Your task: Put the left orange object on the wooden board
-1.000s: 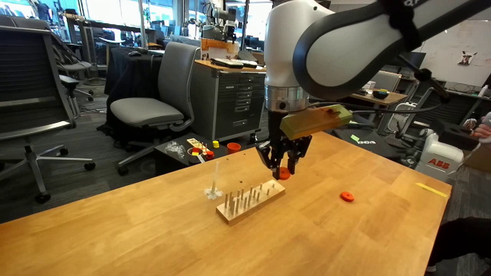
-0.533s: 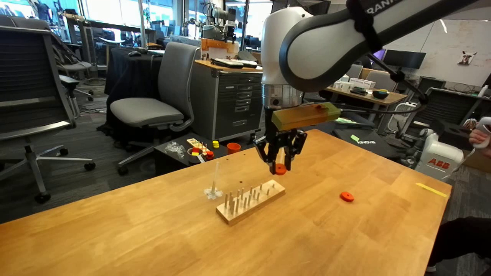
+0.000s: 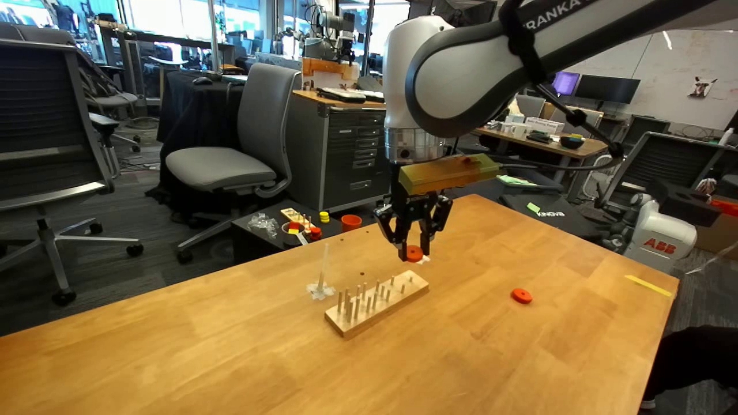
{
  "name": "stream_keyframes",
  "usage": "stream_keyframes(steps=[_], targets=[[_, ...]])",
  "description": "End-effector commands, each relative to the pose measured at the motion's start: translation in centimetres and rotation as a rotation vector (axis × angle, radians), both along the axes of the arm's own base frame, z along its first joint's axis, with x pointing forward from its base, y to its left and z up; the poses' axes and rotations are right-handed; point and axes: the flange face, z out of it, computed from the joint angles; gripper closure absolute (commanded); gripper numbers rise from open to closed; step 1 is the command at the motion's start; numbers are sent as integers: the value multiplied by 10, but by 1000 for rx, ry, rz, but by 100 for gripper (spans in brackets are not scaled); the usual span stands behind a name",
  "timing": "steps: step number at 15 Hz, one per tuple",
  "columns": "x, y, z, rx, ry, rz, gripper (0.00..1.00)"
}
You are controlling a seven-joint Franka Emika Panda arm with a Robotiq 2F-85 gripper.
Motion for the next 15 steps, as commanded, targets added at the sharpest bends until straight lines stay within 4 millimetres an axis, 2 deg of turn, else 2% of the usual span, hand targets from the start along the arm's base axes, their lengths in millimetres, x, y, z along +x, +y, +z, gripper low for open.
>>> stream_keyframes(steps=[1, 7, 8, 15], targets=[[1, 1, 0, 0, 1, 1, 58], [2, 1, 0, 1, 1, 3, 58], [2, 1, 0, 1, 1, 3, 83], [-2, 12, -22, 0, 14, 18, 83]])
